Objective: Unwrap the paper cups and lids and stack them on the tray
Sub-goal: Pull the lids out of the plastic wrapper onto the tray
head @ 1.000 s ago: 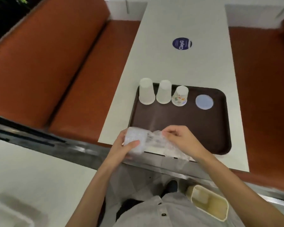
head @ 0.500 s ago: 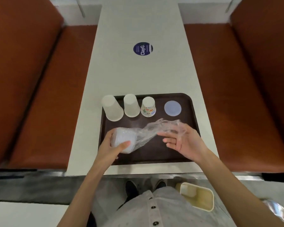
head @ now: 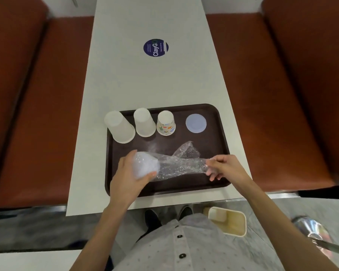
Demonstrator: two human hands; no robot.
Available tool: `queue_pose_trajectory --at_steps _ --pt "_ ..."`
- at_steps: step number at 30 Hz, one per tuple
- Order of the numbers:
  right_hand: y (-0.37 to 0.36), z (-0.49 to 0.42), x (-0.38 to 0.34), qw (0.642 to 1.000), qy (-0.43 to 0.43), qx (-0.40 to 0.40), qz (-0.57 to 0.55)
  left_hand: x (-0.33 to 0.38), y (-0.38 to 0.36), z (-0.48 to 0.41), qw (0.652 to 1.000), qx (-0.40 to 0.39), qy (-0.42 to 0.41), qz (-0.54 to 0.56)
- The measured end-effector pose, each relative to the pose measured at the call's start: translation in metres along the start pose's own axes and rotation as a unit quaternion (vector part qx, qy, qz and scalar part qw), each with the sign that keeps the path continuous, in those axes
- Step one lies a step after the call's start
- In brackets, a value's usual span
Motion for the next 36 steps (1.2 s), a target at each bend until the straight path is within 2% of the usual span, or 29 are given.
queue_pose_trajectory --at_steps 3,4,5,7,10,12,16,19,22,26,32,36 --pt "-0.002 0.001 0.001 0.988 0.021 -0.027 0.149 0.002 -0.006 -0.002 1.000 -0.008 -0.004 0.009" --pt "-0.002 0.001 0.002 0.987 0.027 -0.027 0.159 0.002 -0.007 -0.002 1.000 -0.009 -0.008 0.021" --pt "-0.004 0.001 -0.001 0.990 0.043 -0.034 0.130 0.002 -0.008 -0.003 0.999 -0.011 -0.011 0.033" --pt "-0.016 0.002 -0.008 0.994 0.073 -0.076 0.002 0.002 -0.008 -0.005 0.999 -0.014 -0.013 0.047" --pt "-0.026 -0.005 0.003 0.986 0.014 -0.100 -0.135 0.002 -0.010 -0.006 0.999 -0.024 -0.012 0.042" --pt "-0.034 -0.010 0.015 0.984 -0.026 -0.122 -0.127 0.002 -0.014 -0.006 0.999 -0.034 -0.013 0.038" --pt "-0.051 -0.014 0.024 0.990 -0.048 -0.133 0.011 0.000 -0.023 -0.004 0.996 -0.065 -0.024 0.048" --pt "-0.071 -0.015 0.024 0.984 -0.064 -0.157 0.054 -0.003 -0.029 -0.002 0.988 -0.089 -0.029 0.120" --pt "-0.093 -0.018 0.021 0.980 -0.061 -0.186 0.037 -0.006 -0.032 -0.001 0.977 -0.093 -0.021 0.191" --pt "-0.105 -0.027 0.025 0.982 -0.068 -0.176 0.006 -0.005 -0.030 -0.001 0.978 -0.081 -0.032 0.192" --pt "-0.119 -0.032 0.033 0.966 -0.084 -0.207 -0.131 -0.008 -0.022 0.000 0.978 -0.016 -0.017 0.205" --pt "-0.125 -0.029 0.029 0.963 -0.073 -0.243 -0.089 -0.012 -0.023 0.001 0.981 0.016 -0.002 0.196"
Point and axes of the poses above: each hand's wrist, its own z-axis away from the middle knuckle, its own y-axis out of the back of the hand, x = y × z, the point moved 10 cm from there along -z, towards the middle knuckle, and after that the axes turned 6 degrees about -x, right-handed, at the moved point
